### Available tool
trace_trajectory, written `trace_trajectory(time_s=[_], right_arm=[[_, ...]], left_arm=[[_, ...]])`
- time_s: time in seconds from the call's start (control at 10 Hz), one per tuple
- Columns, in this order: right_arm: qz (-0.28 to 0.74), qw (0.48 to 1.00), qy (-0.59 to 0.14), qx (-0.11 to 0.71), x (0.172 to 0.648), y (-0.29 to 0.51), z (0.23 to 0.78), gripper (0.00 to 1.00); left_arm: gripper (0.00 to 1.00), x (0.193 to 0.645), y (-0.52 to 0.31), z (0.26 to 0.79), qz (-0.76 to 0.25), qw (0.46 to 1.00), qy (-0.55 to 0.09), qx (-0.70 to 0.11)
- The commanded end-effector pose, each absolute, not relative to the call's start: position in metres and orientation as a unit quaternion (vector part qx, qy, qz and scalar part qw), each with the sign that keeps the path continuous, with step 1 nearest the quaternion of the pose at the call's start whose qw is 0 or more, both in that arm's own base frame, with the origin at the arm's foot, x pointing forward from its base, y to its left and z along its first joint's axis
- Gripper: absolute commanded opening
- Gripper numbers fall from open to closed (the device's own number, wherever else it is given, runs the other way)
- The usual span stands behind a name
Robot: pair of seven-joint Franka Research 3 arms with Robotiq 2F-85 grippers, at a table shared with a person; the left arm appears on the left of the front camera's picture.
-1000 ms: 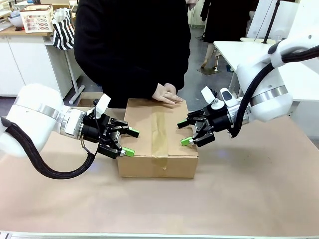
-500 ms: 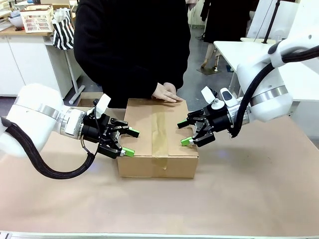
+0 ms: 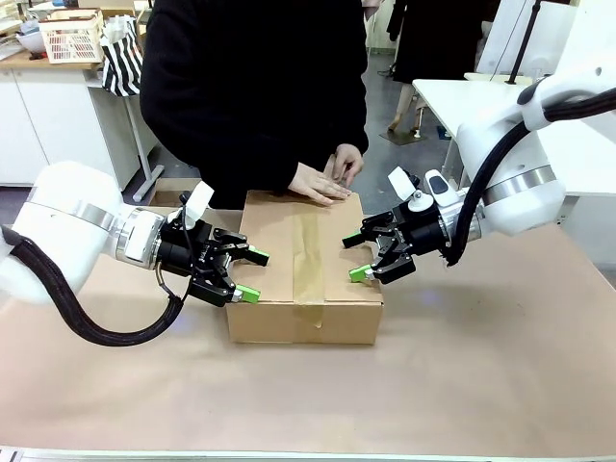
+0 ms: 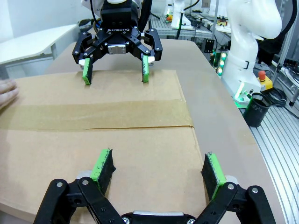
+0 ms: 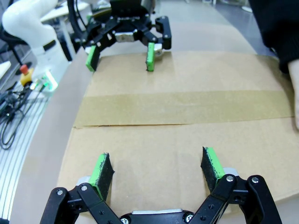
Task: Pack the gift set into the box.
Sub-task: Press and hold the closed box until the human finishes sealing it.
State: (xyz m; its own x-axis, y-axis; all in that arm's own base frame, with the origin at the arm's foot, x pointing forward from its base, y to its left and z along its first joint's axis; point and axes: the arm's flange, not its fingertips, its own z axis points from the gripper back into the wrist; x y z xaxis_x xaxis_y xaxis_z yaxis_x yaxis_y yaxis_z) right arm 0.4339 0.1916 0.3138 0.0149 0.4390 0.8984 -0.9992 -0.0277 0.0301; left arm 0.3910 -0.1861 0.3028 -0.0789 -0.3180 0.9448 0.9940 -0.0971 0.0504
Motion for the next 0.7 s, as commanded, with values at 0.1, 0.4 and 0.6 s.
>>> trace_trajectory(time_s=[0.1, 0.4, 0.6], right_arm=[[0.603, 0.598, -0.359, 0.387, 0.433, 0.1922, 0.3118, 1.0], [0.603, 0.598, -0.359, 0.387, 0.433, 0.1922, 0.3118, 1.0], [0.603, 0.598, -0.359, 0.387, 0.433, 0.1922, 0.3118, 1.0]], left_arm=[[1.0, 0.3893, -0.1855, 0.3019, -0.617, 0.533, -0.407, -0.412], [1.0, 0.3893, -0.1855, 0.3019, -0.617, 0.533, -0.407, -0.412], [1.0, 0.3893, -0.1855, 0.3019, -0.617, 0.533, -0.407, -0.412]])
